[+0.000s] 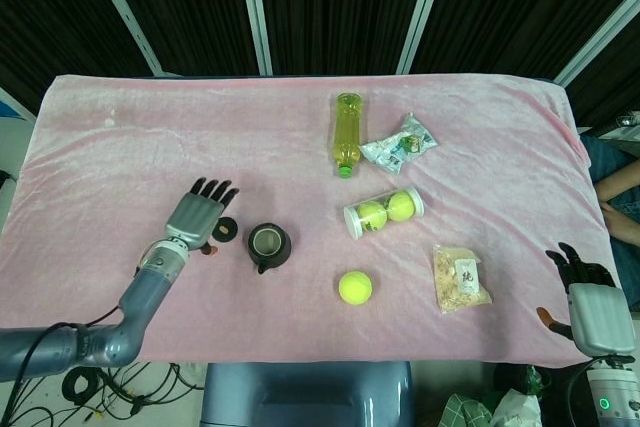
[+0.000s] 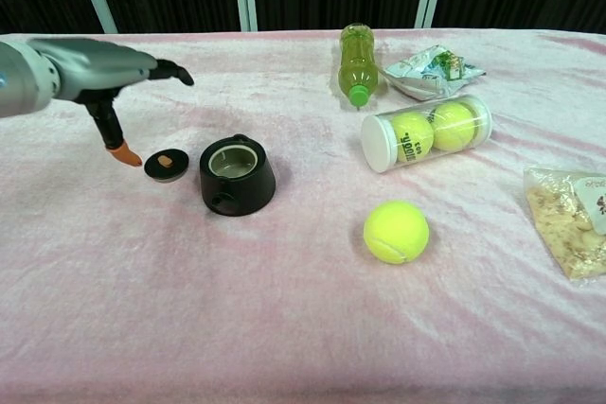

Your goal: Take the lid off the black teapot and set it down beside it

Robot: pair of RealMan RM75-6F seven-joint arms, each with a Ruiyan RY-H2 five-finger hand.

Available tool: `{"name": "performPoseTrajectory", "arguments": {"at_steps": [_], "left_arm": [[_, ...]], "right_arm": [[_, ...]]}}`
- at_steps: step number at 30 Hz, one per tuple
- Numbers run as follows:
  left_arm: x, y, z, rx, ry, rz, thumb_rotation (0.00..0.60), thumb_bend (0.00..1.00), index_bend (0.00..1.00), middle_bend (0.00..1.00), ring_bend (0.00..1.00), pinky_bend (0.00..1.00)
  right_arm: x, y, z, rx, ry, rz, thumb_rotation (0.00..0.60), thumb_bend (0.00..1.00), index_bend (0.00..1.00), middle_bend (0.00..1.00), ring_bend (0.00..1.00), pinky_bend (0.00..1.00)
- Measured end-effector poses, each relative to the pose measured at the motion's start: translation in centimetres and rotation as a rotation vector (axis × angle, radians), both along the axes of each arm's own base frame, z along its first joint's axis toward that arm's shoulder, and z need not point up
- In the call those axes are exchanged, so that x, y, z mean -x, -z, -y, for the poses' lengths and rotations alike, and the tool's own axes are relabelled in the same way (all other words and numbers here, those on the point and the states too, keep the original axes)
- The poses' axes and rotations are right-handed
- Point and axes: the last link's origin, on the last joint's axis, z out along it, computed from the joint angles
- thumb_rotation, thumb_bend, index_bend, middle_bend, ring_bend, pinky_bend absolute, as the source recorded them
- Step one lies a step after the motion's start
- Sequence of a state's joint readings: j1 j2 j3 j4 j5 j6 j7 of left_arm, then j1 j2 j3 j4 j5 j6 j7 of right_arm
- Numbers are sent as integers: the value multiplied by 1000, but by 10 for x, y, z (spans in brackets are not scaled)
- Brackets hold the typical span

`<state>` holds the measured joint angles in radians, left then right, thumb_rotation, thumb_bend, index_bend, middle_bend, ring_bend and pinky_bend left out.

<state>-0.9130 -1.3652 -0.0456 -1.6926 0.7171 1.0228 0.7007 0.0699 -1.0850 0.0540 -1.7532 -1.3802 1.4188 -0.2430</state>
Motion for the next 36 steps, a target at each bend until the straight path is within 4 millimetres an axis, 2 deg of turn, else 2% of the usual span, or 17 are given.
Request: {"name": "performPoseTrajectory", "arguments": {"at_steps": [4,5,7,11,17,20,25,31,36], "left_arm": [[14,-42,21,-119,45,23,600,160,133,28,0,0],[25,-59,34,-160,46,29,600,160,134,29,0,0],[37,-74,49,-192,35,36,600,160,134,32,0,0],[70,-109,93,-257,-15,59,600,159,141,31,0,0],[106,-129,150,-271,-82,156,600,160,162,32,0,0],[118,-135,172,-260,-95,177,600,160,163,32,0,0],[129,-144,188,-287,-82,169,600,159,180,41,0,0],[128,-152,188,-346,-48,190,600,159,180,46,0,0],[128,-150,186,-330,-50,177,600,159,180,45,0,0]], "right_arm": [[0,0,0,3,2,-2,600,100,193,100,269,219],[0,0,0,4,2,-3,600,99,193,100,269,219],[0,0,0,6,3,-7,600,99,193,100,269,219],[0,0,1,9,4,-10,600,100,193,100,269,219],[-1,1,1,9,-15,-21,600,99,193,100,269,219],[-2,2,2,10,-22,-19,600,99,193,100,269,219],[-1,2,3,13,-22,-16,600,100,193,100,270,219],[-2,1,2,12,-30,-13,600,100,193,100,269,219],[-1,1,1,12,-18,-6,600,100,193,100,269,219]]}}
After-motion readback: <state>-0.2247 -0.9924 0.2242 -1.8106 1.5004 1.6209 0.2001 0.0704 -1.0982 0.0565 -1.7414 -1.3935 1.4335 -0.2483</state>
